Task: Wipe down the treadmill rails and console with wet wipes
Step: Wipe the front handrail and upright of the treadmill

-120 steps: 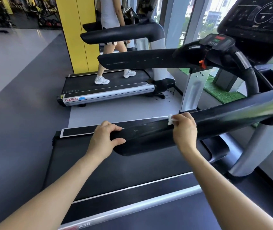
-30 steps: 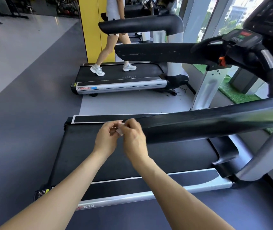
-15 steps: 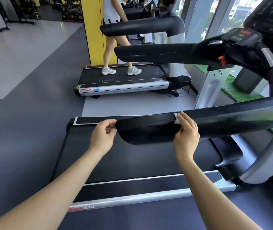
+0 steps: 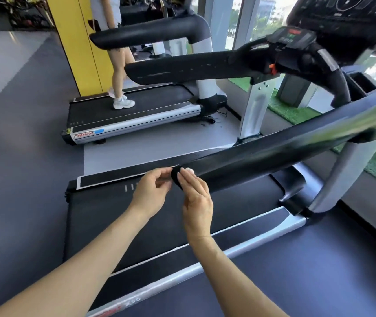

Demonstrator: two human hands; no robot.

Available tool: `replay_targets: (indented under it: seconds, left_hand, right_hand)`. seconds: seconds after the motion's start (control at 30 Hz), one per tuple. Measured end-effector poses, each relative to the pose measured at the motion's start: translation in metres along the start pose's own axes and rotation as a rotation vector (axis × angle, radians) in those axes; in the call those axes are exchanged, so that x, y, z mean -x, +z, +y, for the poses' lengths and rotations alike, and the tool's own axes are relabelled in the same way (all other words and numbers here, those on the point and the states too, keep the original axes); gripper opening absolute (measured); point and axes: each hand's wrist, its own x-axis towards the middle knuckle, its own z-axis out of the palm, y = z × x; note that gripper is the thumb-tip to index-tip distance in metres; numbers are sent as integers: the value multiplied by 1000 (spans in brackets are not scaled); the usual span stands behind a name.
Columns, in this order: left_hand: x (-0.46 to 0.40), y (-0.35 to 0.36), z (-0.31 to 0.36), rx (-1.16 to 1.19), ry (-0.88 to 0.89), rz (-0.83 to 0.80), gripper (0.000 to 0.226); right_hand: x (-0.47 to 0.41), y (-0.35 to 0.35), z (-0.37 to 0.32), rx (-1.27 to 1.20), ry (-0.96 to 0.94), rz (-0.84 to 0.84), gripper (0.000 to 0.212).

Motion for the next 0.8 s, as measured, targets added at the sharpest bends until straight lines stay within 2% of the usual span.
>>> replay_targets:
  seconds: [0.13, 0.2, 0.27, 0.37, 0.43, 0.53, 0.67, 0.73, 0.8]
  left_hand:
    - [-8, -17, -4, 27, 26, -152, 25]
    - [-8, -20, -5, 67, -9, -194, 30]
    - [-6, -21, -6, 111, -34, -218, 32]
    - [-8, -23, -9, 136, -59, -223, 32]
    - [-11, -24, -9, 148, -72, -230, 31]
    - [-10, -26, -11, 183, -88, -234, 31]
    - [-11, -29, -16, 199, -126, -215, 29]
    - [-10, -30, -23, 166, -161, -184, 20]
    - [-6, -31, -33, 153, -219, -184, 15]
  right_hand:
    - [-5, 3, -23, -91, 78, -43, 60]
    - [-24, -8, -24, -79, 148, 32, 44]
    - [-49, -23, -11, 40, 241, 136, 36]
    - [-68, -35, 7, 269, 314, 113, 47]
    - [-65, -24, -1, 332, 276, 28, 46]
    - [-46, 2, -21, 360, 81, -142, 36]
    - [-38, 8, -32, 362, -64, -219, 30]
    - [-26, 6, -33, 378, -181, -324, 35]
    - [-7, 1, -34, 349, -194, -420, 46]
